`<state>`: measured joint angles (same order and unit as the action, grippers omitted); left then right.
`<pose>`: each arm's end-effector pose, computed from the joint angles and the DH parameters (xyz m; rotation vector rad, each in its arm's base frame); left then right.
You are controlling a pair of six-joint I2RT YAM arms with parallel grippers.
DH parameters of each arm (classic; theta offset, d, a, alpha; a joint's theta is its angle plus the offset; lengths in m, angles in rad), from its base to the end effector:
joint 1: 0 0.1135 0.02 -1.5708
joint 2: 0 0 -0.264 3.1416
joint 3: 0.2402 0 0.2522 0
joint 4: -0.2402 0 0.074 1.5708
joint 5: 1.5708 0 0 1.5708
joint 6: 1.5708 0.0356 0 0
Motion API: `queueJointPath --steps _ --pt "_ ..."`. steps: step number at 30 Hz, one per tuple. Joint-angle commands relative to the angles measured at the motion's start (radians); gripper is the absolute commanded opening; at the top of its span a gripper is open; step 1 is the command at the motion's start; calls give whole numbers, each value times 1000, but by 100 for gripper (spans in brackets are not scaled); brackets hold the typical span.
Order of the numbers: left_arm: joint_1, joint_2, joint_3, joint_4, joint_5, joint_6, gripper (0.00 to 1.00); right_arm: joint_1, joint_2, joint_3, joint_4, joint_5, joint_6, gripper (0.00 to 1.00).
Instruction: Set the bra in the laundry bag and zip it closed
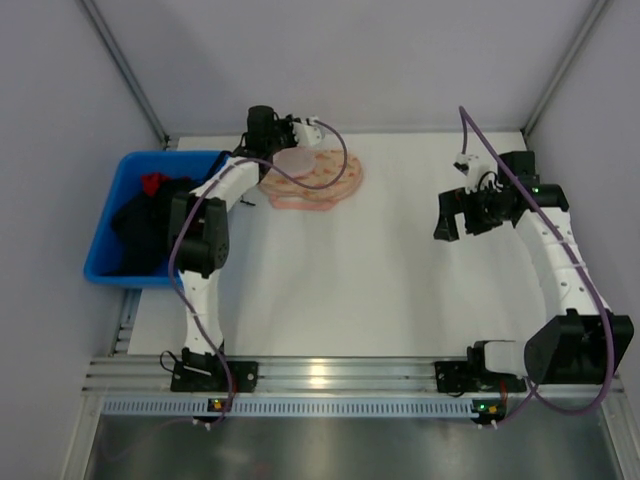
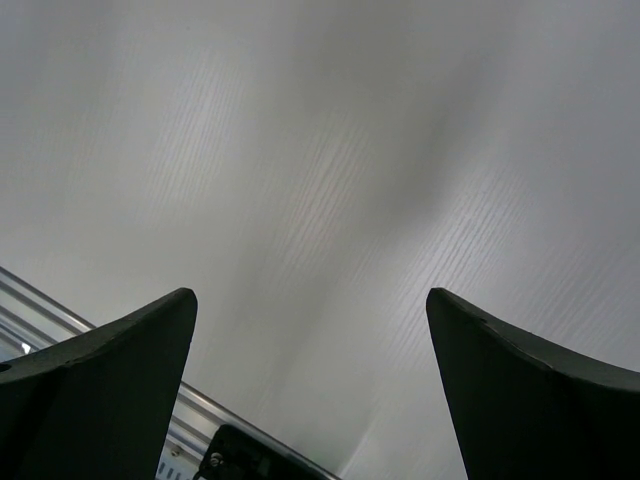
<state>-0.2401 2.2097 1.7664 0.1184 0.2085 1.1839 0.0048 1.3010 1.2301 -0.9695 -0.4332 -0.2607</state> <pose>0.5107 -0.1326 0.2398 1.3550 1.3506 0.4452 0.2519 0.0162 0.3187 -0.4841 2.4844 0.4639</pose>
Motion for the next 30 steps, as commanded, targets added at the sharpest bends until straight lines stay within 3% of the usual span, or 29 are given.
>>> queueJointPath --steps 1,8,13,18,24,30 --pt "-30 -243 -60 -15 2 -111 0 6 -65 11 12 -38 -17 99" --pt "-73 -502 -152 -229 69 -351 0 6 -115 32 -5 -73 -51 99" --pt "-80 -691 -211 -362 305 -643 0 4 -175 48 -3 -172 -136 99" --pt "-85 -832 -338 -378 578 -909 0 4 -249 46 72 -294 -198 99" --pt "-140 -860 -468 -379 672 -1180 0 7 -238 48 86 -482 -226 100" --pt "-172 -760 -510 -375 738 -1310 0 124 -184 -39 161 -475 -146 99"
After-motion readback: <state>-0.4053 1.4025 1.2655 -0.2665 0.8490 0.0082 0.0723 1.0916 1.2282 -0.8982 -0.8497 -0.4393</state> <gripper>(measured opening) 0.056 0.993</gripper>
